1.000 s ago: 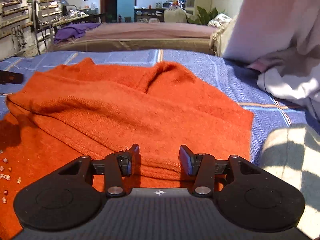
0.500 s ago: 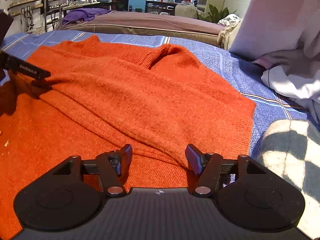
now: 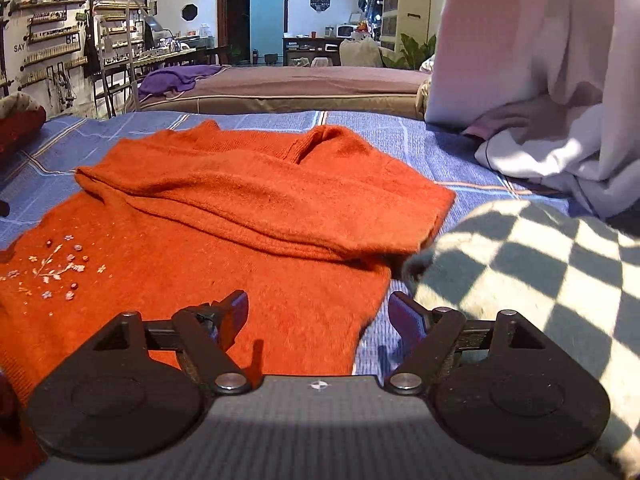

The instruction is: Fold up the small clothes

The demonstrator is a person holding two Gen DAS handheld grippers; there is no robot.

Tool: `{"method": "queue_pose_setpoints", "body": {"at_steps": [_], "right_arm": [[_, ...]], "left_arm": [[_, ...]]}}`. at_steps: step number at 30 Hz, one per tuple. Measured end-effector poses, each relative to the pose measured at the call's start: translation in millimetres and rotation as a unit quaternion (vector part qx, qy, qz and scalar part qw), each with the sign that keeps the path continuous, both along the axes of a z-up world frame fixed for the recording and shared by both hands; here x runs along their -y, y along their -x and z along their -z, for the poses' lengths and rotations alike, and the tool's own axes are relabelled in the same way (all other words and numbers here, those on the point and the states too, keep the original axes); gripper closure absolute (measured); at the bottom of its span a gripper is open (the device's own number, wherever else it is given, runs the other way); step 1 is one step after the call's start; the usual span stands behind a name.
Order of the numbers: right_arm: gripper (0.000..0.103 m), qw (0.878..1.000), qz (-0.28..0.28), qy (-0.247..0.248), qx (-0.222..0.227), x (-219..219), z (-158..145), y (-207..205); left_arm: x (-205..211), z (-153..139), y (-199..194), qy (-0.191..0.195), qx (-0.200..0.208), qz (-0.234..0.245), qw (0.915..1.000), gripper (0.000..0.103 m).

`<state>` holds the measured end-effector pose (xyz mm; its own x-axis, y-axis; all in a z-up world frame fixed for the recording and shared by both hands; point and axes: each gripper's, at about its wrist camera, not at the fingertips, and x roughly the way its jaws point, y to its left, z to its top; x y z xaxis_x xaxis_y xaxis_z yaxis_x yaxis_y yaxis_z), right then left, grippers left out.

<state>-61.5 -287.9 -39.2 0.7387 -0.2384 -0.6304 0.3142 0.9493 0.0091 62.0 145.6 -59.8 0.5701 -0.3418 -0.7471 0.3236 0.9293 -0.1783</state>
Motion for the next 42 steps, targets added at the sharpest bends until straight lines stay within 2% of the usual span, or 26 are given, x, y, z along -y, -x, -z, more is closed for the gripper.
{"method": "queue_pose_setpoints", "body": {"at_steps": [3, 7, 13, 19, 22, 27, 30, 31, 33, 35, 40, 42], "right_arm": [[0.000, 1.000, 0.006, -0.018, -0.017, -4.5, 5.8, 12.2], [0.000, 0.998, -0.002, -0.050, -0.029, -14.5, 10.4, 18.5], [0.000, 0.995, 0.001, -0.084, -0.044, -16.8, 13.3, 35.8], [0.000, 0.979, 0.015, -0.200, -0.049, -1.8, 25.3, 65.7], [0.000, 0.970, 0.011, -0.237, -0.046, -3.5, 31.0, 75.9], [0.000, 0.957, 0.022, -0.286, -0.032, 2.1, 35.9, 84.1], [0.000, 0.949, 0.024, -0.313, -0.033, 7.3, 39.8, 89.3], [0.000, 0.946, 0.026, -0.322, -0.032, 10.4, 41.0, 90.9], [0.000, 0.939, 0.029, -0.341, -0.029, 14.6, 43.3, 95.6], [0.000, 0.934, 0.033, -0.355, -0.025, 19.8, 45.3, 100.5], [0.000, 0.925, 0.043, -0.377, -0.029, 27.2, 51.5, 110.1], [0.000, 0.923, 0.039, -0.381, -0.029, 27.4, 52.6, 112.6]], "left_arm": [[-6.3, 8.7, 17.7, 0.005, -0.019, 0.000, 0.9998, 0.000], [5.8, 21.3, 36.1, 0.007, -0.038, 0.010, 0.9992, 0.000], [19.0, 27.3, 55.9, 0.026, -0.045, 0.040, 0.9979, 0.000], [20.9, 34.6, 63.3, 0.035, -0.052, 0.058, 0.9964, 0.005], [18.1, 35.0, 66.1, 0.042, -0.050, 0.065, 0.9957, 0.010], [9.9, 39.2, 71.7, 0.060, -0.042, 0.087, 0.9935, 0.008], [10.6, 40.7, 77.0, 0.048, -0.031, 0.105, 0.9928, 0.007], [10.9, 41.2, 78.5, 0.048, -0.026, 0.108, 0.9926, 0.009], [9.1, 41.0, 78.5, 0.060, -0.030, 0.106, 0.9921, 0.019], [6.2, 40.6, 76.1, 0.066, -0.035, 0.097, 0.9925, 0.035], [-6.3, 42.0, 64.4, 0.091, -0.051, 0.073, 0.9918, 0.051], [-6.7, 41.3, 60.3, 0.086, -0.051, 0.071, 0.9925, 0.061]]}}
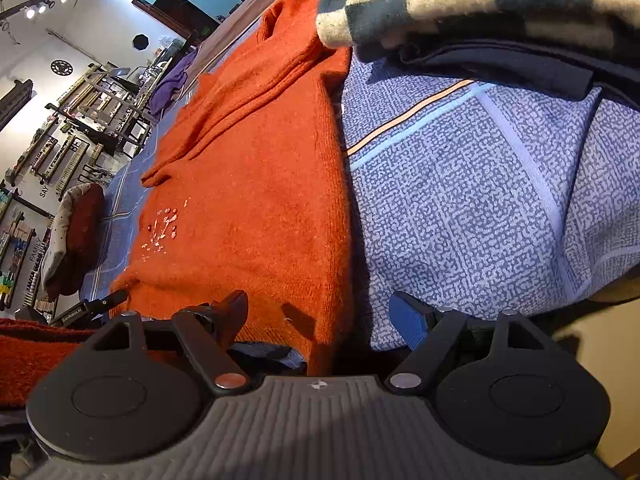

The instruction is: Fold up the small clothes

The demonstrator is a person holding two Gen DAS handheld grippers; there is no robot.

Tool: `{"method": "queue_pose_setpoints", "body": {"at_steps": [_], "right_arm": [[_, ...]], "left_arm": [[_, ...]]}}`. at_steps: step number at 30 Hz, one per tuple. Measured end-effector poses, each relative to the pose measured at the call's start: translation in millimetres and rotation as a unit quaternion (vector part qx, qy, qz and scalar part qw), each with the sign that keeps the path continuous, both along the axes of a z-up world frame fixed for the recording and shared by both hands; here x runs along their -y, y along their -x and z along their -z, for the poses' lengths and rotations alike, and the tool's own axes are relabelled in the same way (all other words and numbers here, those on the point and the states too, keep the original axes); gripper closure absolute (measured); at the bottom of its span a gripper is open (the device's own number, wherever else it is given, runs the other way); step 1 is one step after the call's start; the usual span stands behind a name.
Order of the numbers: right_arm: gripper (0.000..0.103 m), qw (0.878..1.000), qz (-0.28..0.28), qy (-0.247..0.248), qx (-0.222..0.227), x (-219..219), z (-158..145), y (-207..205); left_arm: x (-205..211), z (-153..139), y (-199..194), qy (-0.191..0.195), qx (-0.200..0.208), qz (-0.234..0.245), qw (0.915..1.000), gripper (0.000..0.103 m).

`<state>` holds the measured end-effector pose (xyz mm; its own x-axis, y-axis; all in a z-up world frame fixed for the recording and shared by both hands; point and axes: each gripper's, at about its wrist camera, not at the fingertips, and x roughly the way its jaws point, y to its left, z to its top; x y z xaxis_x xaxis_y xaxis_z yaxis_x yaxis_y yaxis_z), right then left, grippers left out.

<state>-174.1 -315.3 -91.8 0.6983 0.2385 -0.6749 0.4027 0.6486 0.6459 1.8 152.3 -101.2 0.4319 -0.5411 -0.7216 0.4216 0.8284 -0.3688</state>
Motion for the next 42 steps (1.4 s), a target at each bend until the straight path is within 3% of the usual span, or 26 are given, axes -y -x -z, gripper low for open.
{"method": "queue_pose_setpoints", "body": {"at_steps": [9, 10, 11, 13, 16, 18, 20, 23, 26, 30, 36, 38, 42], "right_arm": [[0.000, 0.998, -0.058, -0.021, -0.019, -5.4, 8.7, -6.3], [0.017, 0.998, -0.067, -0.016, -0.015, -6.1, 6.1, -6.6], [0.048, 0.997, -0.075, -0.010, -0.014, -6.4, 3.8, -7.1], [0.073, 0.996, -0.085, 0.008, -0.019, -6.9, 0.5, -7.7], [0.084, 0.995, -0.094, 0.012, -0.008, -4.0, -8.3, -6.6], [0.087, 0.994, -0.110, 0.007, 0.014, -3.9, -19.7, -4.3], [0.089, 0.990, -0.140, -0.008, 0.032, -5.0, -28.5, -2.0], [0.090, 0.984, -0.178, -0.008, 0.012, -9.8, -28.4, -0.3], [0.092, 0.983, -0.181, -0.014, -0.009, -5.2, -18.1, 0.2], [0.092, 0.982, -0.186, -0.013, 0.006, 0.5, -27.3, -7.9], [0.092, 0.980, -0.186, -0.028, 0.060, 21.6, -48.3, -56.1], [0.093, 0.983, -0.159, -0.031, 0.081, 41.7, -58.4, -78.8], [0.093, 0.989, -0.086, -0.038, 0.114, 90.5, -75.0, -126.8]], "left_arm": [[21.3, 2.9, -7.8, -0.001, -0.007, 0.019, 0.9998, 0.088], [22.7, 3.4, -7.5, -0.001, -0.007, 0.023, 0.9997, 0.091], [22.6, 3.2, -7.3, 0.000, -0.006, 0.025, 0.9997, 0.093], [19.8, 0.7, -7.5, 0.007, -0.014, 0.025, 0.9996, 0.095], [11.5, -16.7, 2.3, 0.022, -0.021, 0.041, 0.9987, 0.095], [1.8, -32.4, 15.2, 0.015, -0.016, 0.057, 0.9981, 0.095], [-12.2, -37.3, 26.6, 0.003, -0.036, 0.057, 0.9977, 0.095], [-31.8, -24.9, 37.3, -0.006, -0.066, 0.044, 0.9968, 0.095], [-35.5, -5.2, 30.6, 0.011, -0.094, 0.014, 0.9954, 0.095], [-15.1, -6.5, 20.2, 0.001, -0.079, 0.025, 0.9966, 0.096], [21.0, -40.6, -42.0, 0.028, -0.038, 0.038, 0.9982, 0.095], [45.1, -55.3, -71.9, 0.002, -0.010, 0.033, 0.9994, 0.095], [87.2, -79.2, -137.7, 0.011, 0.018, 0.027, 0.9994, 0.095]]}}
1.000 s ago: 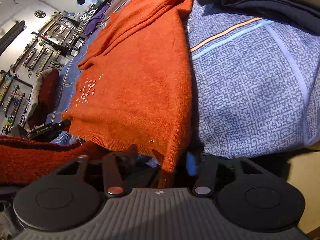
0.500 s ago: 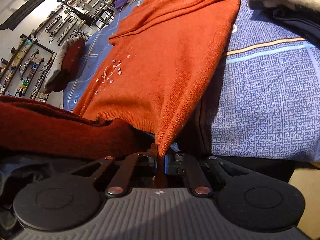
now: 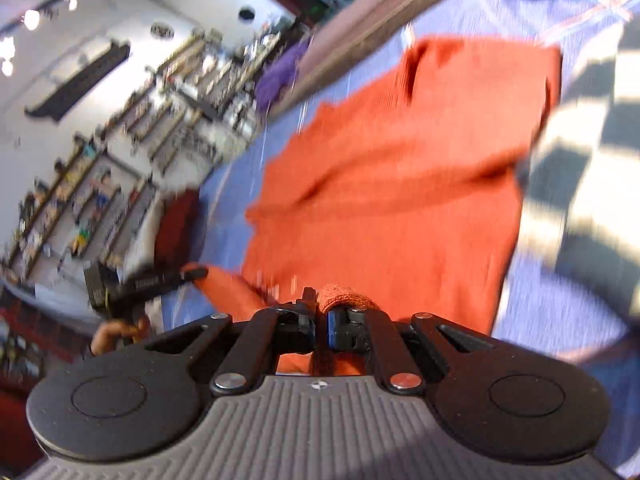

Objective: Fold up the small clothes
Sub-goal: 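Lift the hem with both grippers and fold it toward the collar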

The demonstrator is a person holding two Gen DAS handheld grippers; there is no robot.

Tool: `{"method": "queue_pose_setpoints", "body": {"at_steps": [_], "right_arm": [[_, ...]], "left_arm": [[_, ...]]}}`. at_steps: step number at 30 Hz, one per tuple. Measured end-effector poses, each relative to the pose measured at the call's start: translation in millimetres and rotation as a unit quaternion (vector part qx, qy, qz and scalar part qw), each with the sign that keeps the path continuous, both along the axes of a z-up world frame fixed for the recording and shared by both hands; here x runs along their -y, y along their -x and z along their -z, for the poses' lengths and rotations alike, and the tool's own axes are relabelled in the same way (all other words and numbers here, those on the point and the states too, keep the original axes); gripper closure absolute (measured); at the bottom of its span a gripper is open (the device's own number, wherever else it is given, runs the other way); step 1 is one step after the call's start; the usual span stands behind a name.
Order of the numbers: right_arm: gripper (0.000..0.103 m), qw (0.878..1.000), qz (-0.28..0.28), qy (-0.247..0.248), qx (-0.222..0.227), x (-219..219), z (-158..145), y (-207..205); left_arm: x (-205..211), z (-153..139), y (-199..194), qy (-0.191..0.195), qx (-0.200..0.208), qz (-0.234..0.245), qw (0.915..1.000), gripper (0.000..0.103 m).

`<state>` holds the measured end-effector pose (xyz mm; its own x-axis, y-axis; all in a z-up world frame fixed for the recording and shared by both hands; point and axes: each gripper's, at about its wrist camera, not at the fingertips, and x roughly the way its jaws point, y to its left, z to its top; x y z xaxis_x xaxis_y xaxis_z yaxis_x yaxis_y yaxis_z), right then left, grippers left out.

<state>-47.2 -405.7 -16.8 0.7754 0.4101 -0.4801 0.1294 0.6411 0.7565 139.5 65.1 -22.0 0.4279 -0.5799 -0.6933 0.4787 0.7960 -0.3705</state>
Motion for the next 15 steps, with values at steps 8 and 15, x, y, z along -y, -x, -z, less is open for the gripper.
{"method": "queue_pose_setpoints", "body": {"at_steps": [8, 15], "right_arm": [[0.094, 0.993, 0.108, -0.008, -0.041, 75.7, 7.4, -95.6], [0.094, 0.980, 0.172, -0.048, -0.088, 118.2, 35.8, -136.6]], "left_arm": [[107.0, -7.6, -126.0, -0.003, 0.001, -0.006, 1.0000, 0.095], [162.0, 18.4, -195.8, -0.027, -0.026, -0.059, 0.9976, 0.096]]}}
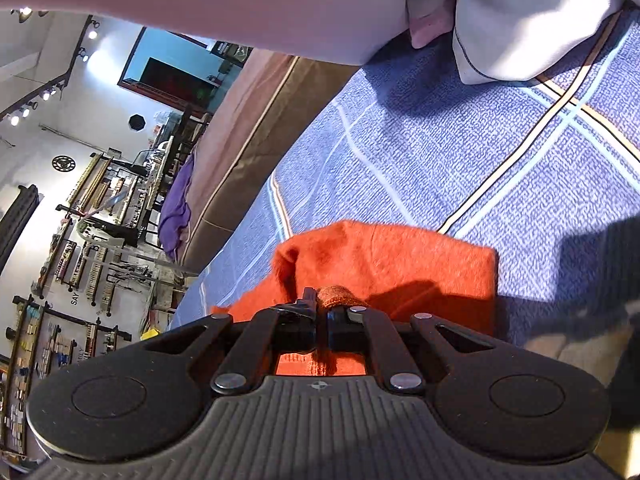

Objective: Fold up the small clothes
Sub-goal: 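Lift the hem with both grippers and fold it toward the collar, then release the folded sweater and withdraw both grippers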

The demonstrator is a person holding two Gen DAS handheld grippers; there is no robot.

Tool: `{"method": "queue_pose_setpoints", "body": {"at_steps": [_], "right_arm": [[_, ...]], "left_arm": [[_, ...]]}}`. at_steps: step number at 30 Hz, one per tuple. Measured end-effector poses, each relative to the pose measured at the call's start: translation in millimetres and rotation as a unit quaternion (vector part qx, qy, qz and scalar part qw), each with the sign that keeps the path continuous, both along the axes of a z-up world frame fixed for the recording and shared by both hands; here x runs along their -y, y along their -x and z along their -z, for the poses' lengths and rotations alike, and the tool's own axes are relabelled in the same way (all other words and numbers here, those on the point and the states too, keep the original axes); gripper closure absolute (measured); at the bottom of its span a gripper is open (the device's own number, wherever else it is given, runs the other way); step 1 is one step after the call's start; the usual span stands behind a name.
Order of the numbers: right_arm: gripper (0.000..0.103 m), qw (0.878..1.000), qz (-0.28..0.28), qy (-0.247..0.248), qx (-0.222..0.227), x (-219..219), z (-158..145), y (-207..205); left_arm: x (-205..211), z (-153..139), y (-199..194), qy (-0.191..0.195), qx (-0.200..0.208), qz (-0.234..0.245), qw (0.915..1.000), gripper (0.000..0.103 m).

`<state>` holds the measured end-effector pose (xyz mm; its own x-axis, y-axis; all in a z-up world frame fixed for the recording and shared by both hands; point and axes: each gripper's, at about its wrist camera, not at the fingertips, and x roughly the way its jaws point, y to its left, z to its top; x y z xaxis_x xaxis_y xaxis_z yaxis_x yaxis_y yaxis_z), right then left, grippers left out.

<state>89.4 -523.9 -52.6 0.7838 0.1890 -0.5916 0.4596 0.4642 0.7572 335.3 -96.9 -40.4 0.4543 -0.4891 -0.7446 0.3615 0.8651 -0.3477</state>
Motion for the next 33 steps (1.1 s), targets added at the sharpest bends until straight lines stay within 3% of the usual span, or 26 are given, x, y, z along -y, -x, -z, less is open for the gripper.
{"method": "queue_pose_setpoints", "body": {"at_steps": [6, 9, 10, 13, 14, 17, 21, 24, 26, 29, 31, 33], "right_arm": [[0.093, 1.000, -0.004, 0.001, -0.023, 8.7, 19.3, -21.4], [0.081, 0.999, 0.004, 0.028, -0.037, 12.3, 19.5, -22.3], [0.080, 0.998, 0.001, 0.046, -0.036, 13.0, 17.9, -23.6], [0.040, 0.990, 0.016, 0.131, -0.044, 10.7, 3.1, -20.3], [0.033, 0.987, 0.023, 0.152, -0.041, 11.7, -1.1, -17.2], [0.036, 0.980, 0.001, 0.198, -0.023, 5.0, -19.7, -3.5], [0.039, 0.960, -0.086, 0.266, 0.001, -26.8, -41.5, 5.2], [0.039, 0.950, -0.167, 0.264, 0.002, -57.0, -39.2, 2.1], [0.037, 0.939, -0.207, 0.275, -0.026, -77.9, -26.9, -13.0], [0.036, 0.927, -0.214, 0.287, -0.110, -91.4, 0.9, -21.6], [0.034, 0.929, -0.200, 0.297, -0.099, -93.3, 7.8, -20.4], [0.033, 0.918, -0.211, 0.320, -0.104, -99.1, 4.1, -20.3]], "left_arm": [[-4.7, 20.4, -19.2, -0.054, 0.016, -0.039, 0.9977, 0.085], [-4.3, 17.7, -11.2, -0.114, 0.065, -0.037, 0.9906, 0.064], [-4.2, 14.6, -6.1, -0.128, 0.084, -0.039, 0.9875, 0.050], [-1.9, 1.1, 14.8, -0.129, 0.128, -0.027, 0.9829, 0.046], [2.1, -3.3, 23.9, -0.130, 0.139, -0.012, 0.9817, 0.045], [19.6, -5.5, 57.5, -0.149, 0.160, 0.043, 0.9749, 0.037], [43.2, 12.7, 108.3, -0.193, 0.163, 0.117, 0.9605, 0.036], [54.4, 39.1, 137.3, -0.232, 0.166, 0.151, 0.9467, 0.013], [55.5, 58.4, 143.3, -0.252, 0.162, 0.158, 0.9410, 0.008], [41.8, 64.7, 134.6, -0.226, 0.150, 0.129, 0.9539, 0.000], [35.4, 60.1, 124.6, -0.217, 0.123, 0.115, 0.9615, 0.000], [33.5, 50.5, 123.3, -0.235, 0.127, 0.104, 0.9580, 0.000]]}}
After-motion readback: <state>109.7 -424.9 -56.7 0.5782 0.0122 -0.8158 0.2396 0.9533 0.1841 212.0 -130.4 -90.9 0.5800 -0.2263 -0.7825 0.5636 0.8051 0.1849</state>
